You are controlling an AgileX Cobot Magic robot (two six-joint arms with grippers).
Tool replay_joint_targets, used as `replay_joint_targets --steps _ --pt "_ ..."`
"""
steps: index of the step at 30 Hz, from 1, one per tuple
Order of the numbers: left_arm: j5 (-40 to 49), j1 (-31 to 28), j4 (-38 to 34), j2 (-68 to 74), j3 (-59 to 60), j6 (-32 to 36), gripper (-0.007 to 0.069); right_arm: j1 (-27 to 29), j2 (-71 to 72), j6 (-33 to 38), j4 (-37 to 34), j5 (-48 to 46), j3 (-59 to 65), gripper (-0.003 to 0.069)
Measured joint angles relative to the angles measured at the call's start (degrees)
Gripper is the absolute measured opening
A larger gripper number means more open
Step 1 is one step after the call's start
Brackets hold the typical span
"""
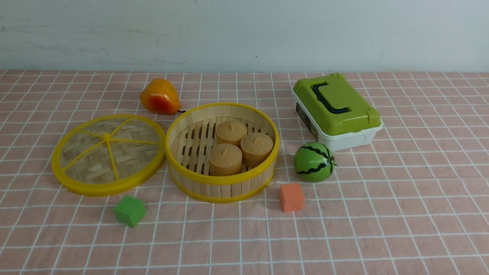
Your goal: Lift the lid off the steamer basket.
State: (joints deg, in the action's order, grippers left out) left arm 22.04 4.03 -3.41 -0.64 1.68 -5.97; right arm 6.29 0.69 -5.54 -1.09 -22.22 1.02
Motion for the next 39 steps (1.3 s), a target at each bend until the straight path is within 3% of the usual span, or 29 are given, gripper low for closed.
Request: replay_joint_targets --steps 39 --pt "0.0 0.0 0.0 0.0 0.0 0.0 0.0029 0.0 0.0 0.0 0.0 0.0 0.0 0.0241"
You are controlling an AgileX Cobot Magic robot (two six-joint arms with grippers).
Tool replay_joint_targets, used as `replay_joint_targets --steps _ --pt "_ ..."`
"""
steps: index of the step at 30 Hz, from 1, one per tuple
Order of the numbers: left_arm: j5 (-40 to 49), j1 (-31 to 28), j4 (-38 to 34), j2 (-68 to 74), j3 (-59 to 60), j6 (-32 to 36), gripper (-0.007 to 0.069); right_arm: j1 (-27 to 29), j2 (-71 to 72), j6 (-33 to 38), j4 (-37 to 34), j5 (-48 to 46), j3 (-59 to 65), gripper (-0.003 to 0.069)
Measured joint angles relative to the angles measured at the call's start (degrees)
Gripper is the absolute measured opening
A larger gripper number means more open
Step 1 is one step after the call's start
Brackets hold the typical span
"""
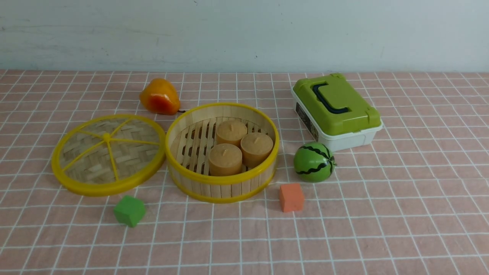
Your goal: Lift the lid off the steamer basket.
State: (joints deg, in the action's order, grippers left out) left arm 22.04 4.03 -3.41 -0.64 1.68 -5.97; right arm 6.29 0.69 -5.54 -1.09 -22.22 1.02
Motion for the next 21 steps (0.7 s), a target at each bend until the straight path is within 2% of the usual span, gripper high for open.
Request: replay_joint_targets --steps 21 --pt "0.0 0.0 0.0 0.0 0.0 0.0 0.0051 0.0 0.0 0.0 0.0 0.0 0.0 0.0241"
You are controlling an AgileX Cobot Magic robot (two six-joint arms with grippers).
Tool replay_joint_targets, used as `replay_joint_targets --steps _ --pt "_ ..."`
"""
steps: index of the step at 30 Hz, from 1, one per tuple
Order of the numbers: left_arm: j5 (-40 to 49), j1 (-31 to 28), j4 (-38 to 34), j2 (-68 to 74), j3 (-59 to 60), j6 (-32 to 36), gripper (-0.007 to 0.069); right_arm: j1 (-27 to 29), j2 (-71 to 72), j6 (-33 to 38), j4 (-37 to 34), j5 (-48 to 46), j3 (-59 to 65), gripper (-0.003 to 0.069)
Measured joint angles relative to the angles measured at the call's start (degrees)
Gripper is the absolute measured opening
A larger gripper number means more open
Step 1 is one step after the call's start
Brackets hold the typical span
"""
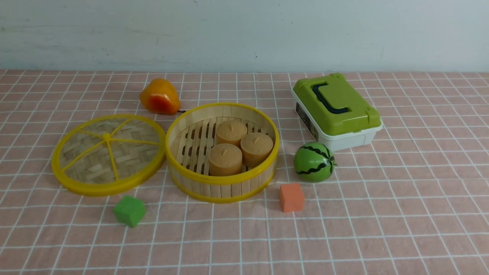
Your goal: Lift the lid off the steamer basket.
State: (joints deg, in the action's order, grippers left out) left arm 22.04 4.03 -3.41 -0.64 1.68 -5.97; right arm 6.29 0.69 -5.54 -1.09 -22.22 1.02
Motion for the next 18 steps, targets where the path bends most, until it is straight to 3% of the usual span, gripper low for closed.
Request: replay_joint_targets --steps 18 --pt "0.0 0.0 0.0 0.0 0.0 0.0 0.0069 0.0 0.0 0.0 0.0 0.0 0.0 0.0241"
